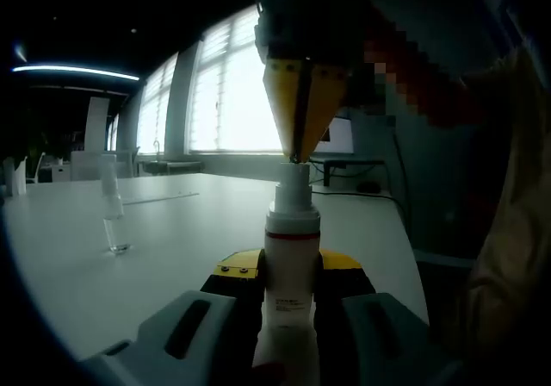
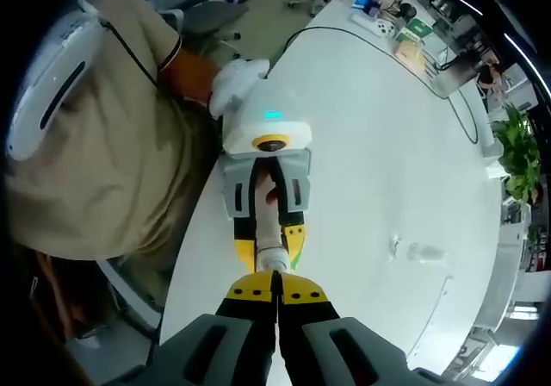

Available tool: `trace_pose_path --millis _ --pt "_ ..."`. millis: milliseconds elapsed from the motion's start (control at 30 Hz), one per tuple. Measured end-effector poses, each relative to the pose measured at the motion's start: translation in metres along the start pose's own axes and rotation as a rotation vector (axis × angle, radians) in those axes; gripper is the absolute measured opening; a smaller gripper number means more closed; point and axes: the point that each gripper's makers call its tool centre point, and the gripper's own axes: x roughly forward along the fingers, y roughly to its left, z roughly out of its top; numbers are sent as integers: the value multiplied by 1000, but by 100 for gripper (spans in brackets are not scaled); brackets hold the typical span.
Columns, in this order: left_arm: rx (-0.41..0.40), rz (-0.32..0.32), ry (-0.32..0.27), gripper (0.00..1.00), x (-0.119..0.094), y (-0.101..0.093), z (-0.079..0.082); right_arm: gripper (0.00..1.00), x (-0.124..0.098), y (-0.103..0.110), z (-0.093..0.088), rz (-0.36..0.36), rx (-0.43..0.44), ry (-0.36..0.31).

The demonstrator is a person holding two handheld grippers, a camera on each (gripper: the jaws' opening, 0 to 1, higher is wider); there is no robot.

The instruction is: Clamp pump bottle remove cover press pump head put on cover

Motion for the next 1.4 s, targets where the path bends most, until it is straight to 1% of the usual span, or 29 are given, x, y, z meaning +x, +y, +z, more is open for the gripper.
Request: trace_pose_path --millis 333,567,900,1400 --pt "-1 0 0 13 0 -1 0 0 0 0 1 -16 -12 -4" --pt "-1 0 0 13 0 -1 1 0 0 1 1 -19 -8 -6" --pt "-2 1 0 13 0 0 1 0 -1 0 0 -40 4 -11" --pt "-1 0 0 13 0 0 0 0 -3 0 -1 -112 31 -46"
